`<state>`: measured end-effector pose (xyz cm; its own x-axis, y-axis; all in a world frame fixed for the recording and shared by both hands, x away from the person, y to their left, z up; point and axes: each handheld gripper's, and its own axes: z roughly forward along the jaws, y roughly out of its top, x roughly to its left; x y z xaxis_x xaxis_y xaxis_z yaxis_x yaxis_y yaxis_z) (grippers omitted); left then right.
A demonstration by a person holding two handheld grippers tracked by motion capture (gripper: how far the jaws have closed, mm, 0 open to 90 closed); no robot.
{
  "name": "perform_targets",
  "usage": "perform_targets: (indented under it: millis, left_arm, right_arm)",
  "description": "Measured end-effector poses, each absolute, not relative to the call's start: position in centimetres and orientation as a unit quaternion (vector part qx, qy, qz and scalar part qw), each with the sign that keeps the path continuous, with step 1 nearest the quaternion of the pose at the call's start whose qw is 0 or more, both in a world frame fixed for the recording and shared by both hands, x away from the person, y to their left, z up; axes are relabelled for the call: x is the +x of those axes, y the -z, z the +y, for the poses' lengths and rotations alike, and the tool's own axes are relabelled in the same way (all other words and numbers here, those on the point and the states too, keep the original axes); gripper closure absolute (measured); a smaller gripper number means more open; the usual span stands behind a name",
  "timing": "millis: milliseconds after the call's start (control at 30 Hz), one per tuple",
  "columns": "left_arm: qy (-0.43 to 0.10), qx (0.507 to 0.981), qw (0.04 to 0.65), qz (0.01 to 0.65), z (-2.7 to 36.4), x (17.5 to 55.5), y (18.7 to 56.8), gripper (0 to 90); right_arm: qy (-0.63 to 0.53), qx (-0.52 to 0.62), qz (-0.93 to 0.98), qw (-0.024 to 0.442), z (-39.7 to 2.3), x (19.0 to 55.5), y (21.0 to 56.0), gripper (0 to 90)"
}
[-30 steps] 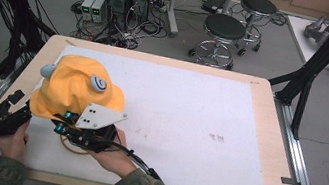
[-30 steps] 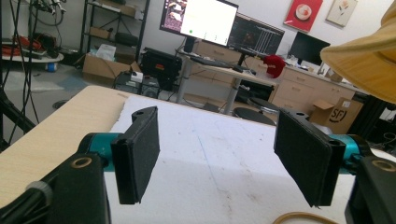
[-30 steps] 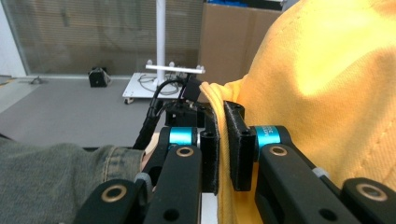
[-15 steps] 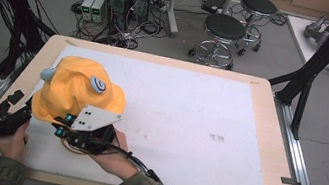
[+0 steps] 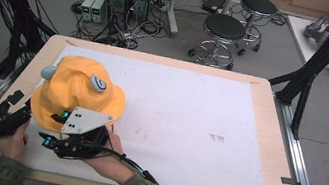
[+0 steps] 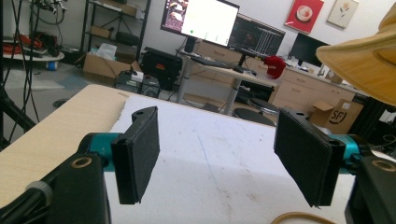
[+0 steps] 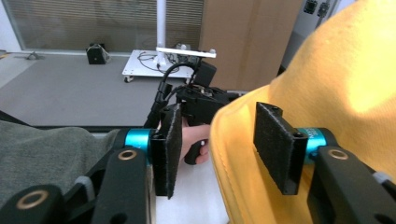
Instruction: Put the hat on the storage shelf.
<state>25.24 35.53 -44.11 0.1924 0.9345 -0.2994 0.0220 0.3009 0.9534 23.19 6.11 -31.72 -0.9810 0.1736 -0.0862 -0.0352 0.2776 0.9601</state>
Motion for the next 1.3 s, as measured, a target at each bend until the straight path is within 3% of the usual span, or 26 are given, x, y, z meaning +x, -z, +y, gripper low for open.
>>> perform_targets:
  millis: [567,1300]
  left_arm:
    - [-0.368,0.461,0.619,0.517,35.5,25.3,44.1,31.5]
    - [-0.367,0.465,0.618,0.517,35.4,25.3,44.2,31.5]
  right_arm:
    - [-0.659,0.033,0.745,0.101,5.4,23.2,29.5,34.3]
    - [-0.69,0.085,0.7,0.161,0.8,24.6,26.8,29.3]
